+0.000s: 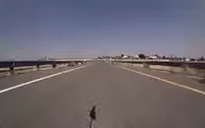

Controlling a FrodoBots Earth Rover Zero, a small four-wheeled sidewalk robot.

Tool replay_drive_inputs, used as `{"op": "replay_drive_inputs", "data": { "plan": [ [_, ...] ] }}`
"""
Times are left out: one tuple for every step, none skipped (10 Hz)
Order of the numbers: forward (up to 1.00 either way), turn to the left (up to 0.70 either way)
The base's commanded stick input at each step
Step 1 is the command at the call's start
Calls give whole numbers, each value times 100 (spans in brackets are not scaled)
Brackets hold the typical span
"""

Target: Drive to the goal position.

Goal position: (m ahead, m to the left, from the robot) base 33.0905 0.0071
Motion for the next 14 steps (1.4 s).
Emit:
{"op": "replay_drive_inputs", "data": {
  "plan": [
    [100,-1],
    [100,-1],
    [100,-1],
    [100,-1],
    [100,-1],
    [100,-1],
    [100,-1],
    [100,-1],
    [100,-1],
    [100,-1],
    [100,-1],
    [100,-1],
    [100,-1],
    [100,-1]
  ]
}}
